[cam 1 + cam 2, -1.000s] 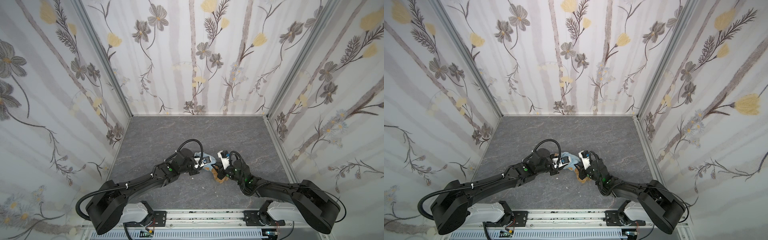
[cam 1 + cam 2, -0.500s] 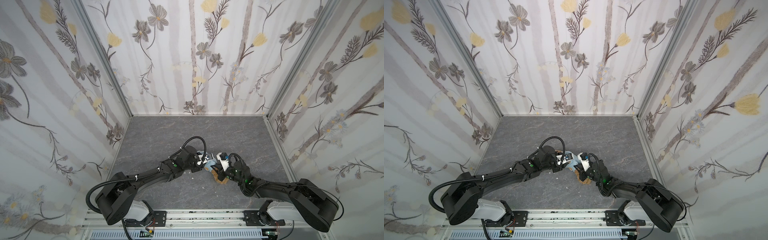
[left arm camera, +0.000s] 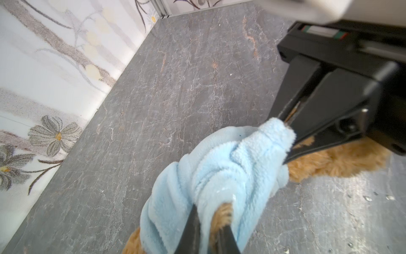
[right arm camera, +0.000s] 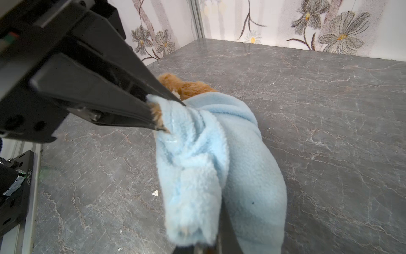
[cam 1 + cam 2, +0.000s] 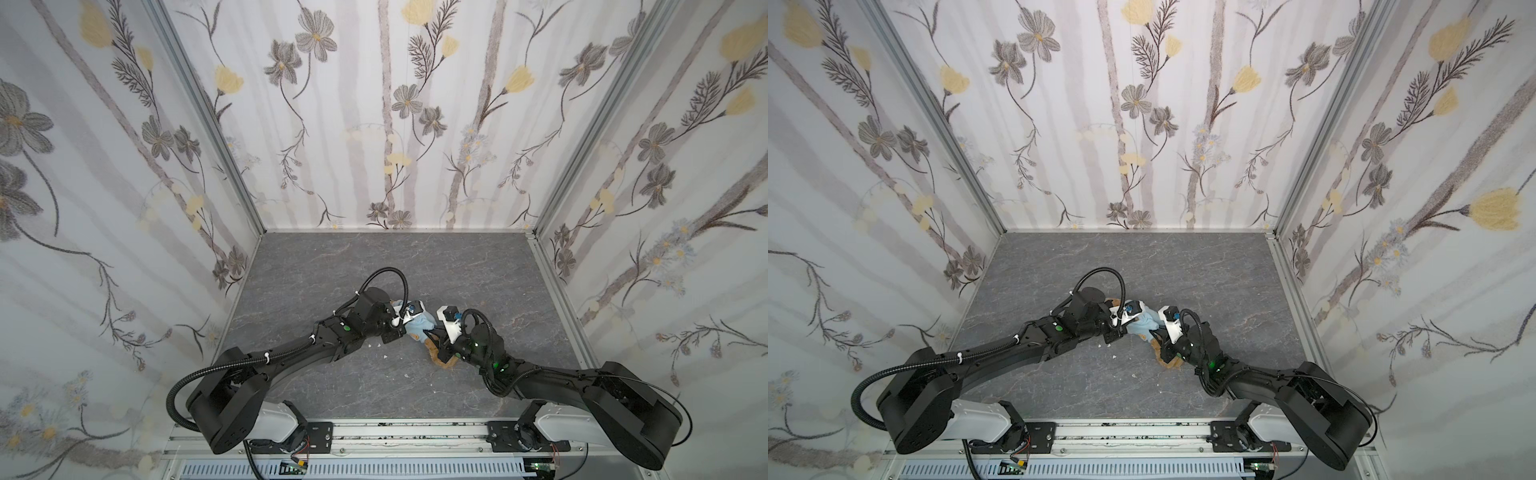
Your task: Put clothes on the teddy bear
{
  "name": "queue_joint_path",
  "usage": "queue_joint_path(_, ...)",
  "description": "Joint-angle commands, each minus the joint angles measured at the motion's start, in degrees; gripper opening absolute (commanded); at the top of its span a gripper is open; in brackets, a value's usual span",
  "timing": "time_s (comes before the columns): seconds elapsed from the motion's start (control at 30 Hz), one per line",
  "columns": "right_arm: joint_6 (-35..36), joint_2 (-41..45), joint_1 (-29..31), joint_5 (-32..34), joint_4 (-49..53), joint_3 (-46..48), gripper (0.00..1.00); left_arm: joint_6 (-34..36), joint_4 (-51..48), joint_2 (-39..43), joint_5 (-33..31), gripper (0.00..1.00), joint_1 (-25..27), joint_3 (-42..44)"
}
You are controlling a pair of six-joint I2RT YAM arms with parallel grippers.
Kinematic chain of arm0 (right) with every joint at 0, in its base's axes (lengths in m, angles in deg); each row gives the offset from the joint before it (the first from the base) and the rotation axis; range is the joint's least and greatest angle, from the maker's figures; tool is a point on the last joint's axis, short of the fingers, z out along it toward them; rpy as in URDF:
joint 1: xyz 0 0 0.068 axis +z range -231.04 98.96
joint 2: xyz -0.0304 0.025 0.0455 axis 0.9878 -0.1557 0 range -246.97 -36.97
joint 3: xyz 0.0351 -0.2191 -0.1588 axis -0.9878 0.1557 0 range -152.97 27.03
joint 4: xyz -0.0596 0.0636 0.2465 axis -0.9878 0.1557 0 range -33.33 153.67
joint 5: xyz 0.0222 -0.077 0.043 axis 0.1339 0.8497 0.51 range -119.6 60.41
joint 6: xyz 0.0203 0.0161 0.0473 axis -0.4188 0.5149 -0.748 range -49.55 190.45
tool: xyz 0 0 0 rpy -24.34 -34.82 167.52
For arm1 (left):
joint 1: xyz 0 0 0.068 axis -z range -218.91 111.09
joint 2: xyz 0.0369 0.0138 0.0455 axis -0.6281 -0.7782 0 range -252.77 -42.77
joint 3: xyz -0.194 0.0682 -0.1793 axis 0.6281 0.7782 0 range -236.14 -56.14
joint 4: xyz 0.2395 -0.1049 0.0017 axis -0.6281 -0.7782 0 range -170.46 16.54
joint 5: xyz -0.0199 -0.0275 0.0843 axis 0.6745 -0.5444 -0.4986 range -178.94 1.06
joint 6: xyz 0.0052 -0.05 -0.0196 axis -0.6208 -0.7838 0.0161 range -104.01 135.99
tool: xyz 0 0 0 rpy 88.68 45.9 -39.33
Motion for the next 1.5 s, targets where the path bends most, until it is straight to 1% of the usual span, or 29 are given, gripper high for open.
queue_joint_path(0.0,-1.25,1.19,-0.19,1.86,-1.13,0.41,0.00,-1.13,0.90,1.81,2.65,0.38,-0.31,0.93)
queue_joint_path(0.03,-1.35,1.41,-0.24,1.49,-0.99,0.44,0.00,-0.77,0.88,2.36,0.85,0.46,-0.30,1.09)
queue_joint_path(0.1,-1.45,1.49,-0.24,1.35,-0.33,0.19,0.00,0.68,0.66,4.07,-2.48,0.52,-0.30,1.83)
queue_joint_path(0.17,-1.34,1.35,-0.24,1.57,0.20,-0.12,0.00,2.12,0.39,6.86,-4.41,0.55,-0.35,2.80)
queue_joint_path(0.23,-1.27,0.96,-0.26,1.52,0.84,-0.57,0.00,3.67,-0.12,10.16,-4.65,0.55,-0.15,3.84)
queue_joint_path(0.3,-1.29,0.61,-0.25,1.52,0.78,-0.70,0.00,5.14,-0.78,12.78,-3.64,0.51,0.17,4.42)
queue_joint_path(0.4,-1.42,-0.30,-0.33,1.05,0.73,-1.29,0.00,8.31,-1.62,14.00,-3.27,0.34,1.79,4.05)
queue_joint_path(0.47,-1.49,-0.67,-0.26,0.92,0.49,-1.53,0.00,9.64,-2.36,12.67,-3.91,0.26,2.86,2.84)
queue_joint_path(0.6,-1.69,-0.93,-0.34,0.87,0.07,-1.62,0.00,12.76,-4.00,8.76,-5.36,0.24,4.56,0.57)
queue_joint_path(0.7,-1.53,-0.90,-0.33,0.75,0.28,-1.78,0.00,13.93,-4.36,6.68,-6.12,0.23,4.86,-0.77)
queue_joint_path(0.87,-1.42,-0.85,-0.29,0.75,-0.11,-1.40,0.00,15.79,-4.94,5.36,-7.60,0.23,5.03,-1.32)
queue_joint_path(0.93,-1.43,-1.00,-0.34,0.69,-0.19,-1.40,0.00,16.15,-5.06,3.51,-7.84,0.24,4.98,-1.62)
queue_joint_path(1.17,-1.34,-0.76,-0.34,0.76,-0.35,-1.19,0.00,17.11,-5.21,0.83,-7.60,0.24,4.97,-2.76)
queue_joint_path(1.33,-1.43,-0.68,-0.34,0.60,-0.45,-1.05,0.00,17.22,-5.16,-1.86,-10.62,0.26,4.98,-4.53)
queue_joint_path(1.47,-1.16,-0.85,-0.33,0.59,-0.71,-0.99,0.00,16.49,-5.16,-3.06,-11.74,0.28,4.87,-6.07)
